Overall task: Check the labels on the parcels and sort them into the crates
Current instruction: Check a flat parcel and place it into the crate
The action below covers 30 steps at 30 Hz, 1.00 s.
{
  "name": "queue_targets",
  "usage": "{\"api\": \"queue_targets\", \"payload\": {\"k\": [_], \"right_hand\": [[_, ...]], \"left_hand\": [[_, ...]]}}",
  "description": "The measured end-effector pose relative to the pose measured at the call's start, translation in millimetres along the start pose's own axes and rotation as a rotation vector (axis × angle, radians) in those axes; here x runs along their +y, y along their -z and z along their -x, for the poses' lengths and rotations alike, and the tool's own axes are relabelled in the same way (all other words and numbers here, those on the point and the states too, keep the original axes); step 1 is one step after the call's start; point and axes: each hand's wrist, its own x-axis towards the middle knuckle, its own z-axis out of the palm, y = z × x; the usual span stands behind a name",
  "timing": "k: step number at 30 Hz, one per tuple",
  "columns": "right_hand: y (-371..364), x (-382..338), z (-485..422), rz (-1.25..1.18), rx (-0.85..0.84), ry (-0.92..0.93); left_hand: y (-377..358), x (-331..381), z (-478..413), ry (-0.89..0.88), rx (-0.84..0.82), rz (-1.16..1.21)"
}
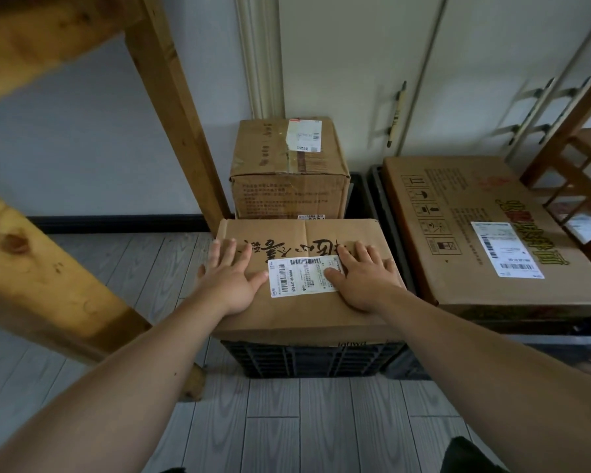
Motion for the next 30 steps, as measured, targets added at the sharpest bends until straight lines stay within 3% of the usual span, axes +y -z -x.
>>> {"api": "queue_targets", "payload": {"k": [8,13,22,30], "right_hand": [[14.8,0.7,9.5,-0.021,-0.009,-0.021],[52.2,10.0,52.6,-0.065,-0.099,-0.083],[187.0,1.3,153.5,-0.128,-0.148,-0.166],[299.5,-21.6,238.0,-0.236,-0.214,-0.199]], "left_hand": [[34.5,5.9,8.1,0.021,-0.094,0.036],[77.0,13.7,44.5,0.045,-0.111,0.068],[186.3,37.7,144.5,0.090,-0.270,0.116],[315.0,55.3,238.1,-0.012,-0.259,0.235]]}}
